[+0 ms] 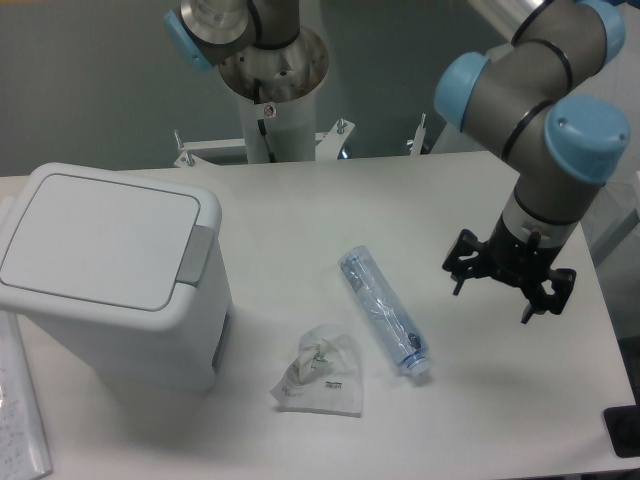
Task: Open the trash can
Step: 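Move the open gripper from its start pose toward the white trash can lid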
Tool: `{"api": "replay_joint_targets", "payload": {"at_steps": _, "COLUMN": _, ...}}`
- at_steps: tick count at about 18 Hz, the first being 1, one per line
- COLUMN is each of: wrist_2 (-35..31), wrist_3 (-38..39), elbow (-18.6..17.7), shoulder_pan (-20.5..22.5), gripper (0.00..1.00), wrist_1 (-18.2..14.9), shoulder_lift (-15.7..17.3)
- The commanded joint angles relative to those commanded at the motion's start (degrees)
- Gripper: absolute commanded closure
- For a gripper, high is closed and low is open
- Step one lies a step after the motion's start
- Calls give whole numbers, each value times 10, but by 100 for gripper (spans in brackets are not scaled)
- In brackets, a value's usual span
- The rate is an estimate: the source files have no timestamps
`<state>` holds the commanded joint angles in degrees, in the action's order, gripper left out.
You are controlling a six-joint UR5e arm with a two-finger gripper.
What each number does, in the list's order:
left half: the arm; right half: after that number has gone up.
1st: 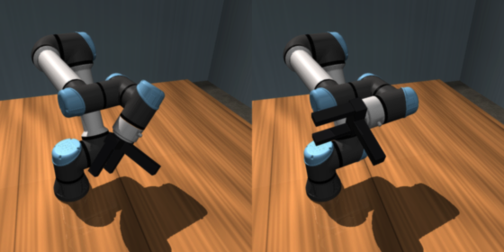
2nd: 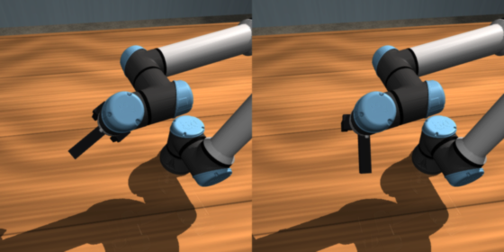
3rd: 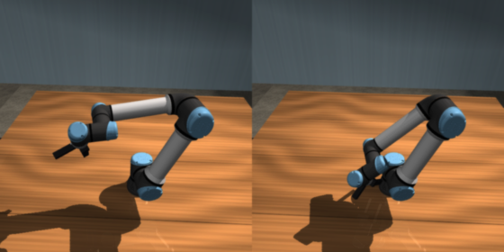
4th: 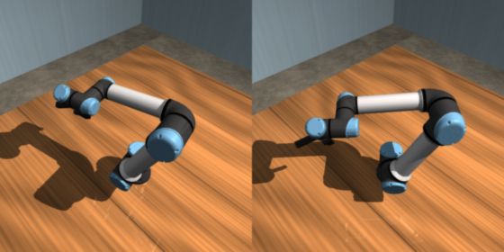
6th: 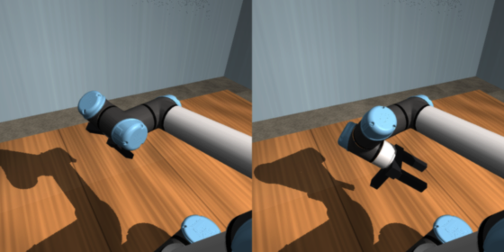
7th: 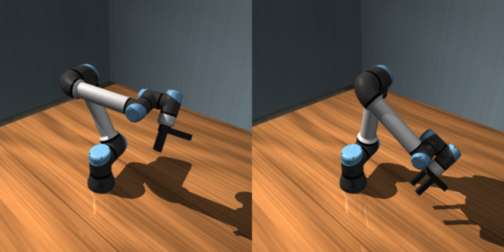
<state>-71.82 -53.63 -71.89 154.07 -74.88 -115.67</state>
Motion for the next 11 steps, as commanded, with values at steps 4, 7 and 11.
{"api": "replay_joint_targets", "payload": {"at_steps": 4, "wrist_2": 86, "wrist_3": 104, "elbow": -7, "shoulder_pan": -16, "gripper": 0, "wrist_1": 0, "shoulder_lift": 29}}
{"api": "replay_joint_targets", "payload": {"at_steps": 7, "wrist_2": 106, "wrist_3": 127, "elbow": -50, "shoulder_pan": -23, "gripper": 0, "wrist_1": 1, "shoulder_lift": 78}}
{"api": "replay_joint_targets", "payload": {"at_steps": 11, "wrist_2": 107, "wrist_3": 127, "elbow": -101, "shoulder_pan": -61, "gripper": 0, "wrist_1": 1, "shoulder_lift": 144}}
